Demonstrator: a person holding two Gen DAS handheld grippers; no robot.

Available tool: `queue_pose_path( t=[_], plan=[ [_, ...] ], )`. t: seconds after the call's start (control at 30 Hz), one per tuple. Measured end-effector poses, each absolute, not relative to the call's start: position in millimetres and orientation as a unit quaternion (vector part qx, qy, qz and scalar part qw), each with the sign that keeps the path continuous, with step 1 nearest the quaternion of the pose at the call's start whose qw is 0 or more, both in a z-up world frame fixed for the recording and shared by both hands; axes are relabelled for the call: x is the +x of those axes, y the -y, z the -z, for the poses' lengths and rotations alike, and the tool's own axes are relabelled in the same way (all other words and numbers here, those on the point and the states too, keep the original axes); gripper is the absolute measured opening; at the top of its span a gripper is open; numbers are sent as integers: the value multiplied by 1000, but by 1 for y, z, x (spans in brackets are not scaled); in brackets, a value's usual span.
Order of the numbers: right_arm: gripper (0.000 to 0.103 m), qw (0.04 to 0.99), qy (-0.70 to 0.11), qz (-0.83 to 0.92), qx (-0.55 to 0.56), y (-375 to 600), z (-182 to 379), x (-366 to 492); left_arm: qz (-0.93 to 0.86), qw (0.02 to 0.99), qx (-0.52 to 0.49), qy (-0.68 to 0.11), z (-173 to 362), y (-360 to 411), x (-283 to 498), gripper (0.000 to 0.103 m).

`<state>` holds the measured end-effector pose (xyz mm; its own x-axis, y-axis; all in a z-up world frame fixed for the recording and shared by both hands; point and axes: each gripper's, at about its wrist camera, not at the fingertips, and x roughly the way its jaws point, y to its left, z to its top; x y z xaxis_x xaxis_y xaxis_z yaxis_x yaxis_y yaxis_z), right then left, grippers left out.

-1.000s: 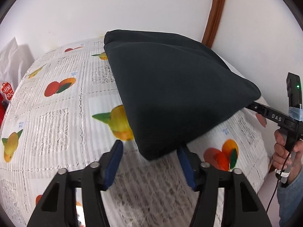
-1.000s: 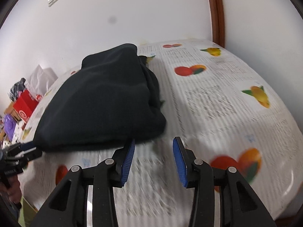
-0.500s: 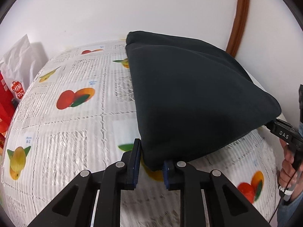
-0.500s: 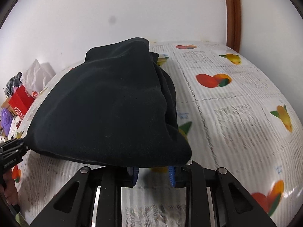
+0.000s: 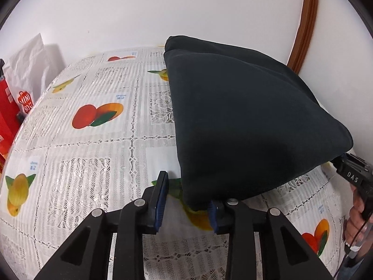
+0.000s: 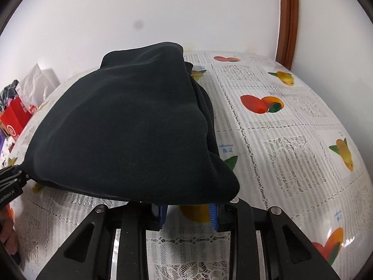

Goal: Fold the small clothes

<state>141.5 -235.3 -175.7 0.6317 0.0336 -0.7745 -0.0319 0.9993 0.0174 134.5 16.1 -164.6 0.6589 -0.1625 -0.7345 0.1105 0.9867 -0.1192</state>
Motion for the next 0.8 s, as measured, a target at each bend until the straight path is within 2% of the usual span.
queue_pose_path(
  t=[0.33, 0.57, 0.8],
  plan=[
    [28, 903, -430, -17, -1, 235, 177, 141, 63, 913, -8, -403, 162, -9, 134, 31],
    [36, 901, -434, -4, 3, 238, 177, 137, 69, 912, -26, -405, 161, -13, 122, 30],
    [39, 889, -458, 27, 9, 236, 163, 100, 79, 914, -11, -398, 138, -21, 87, 31]
  ],
)
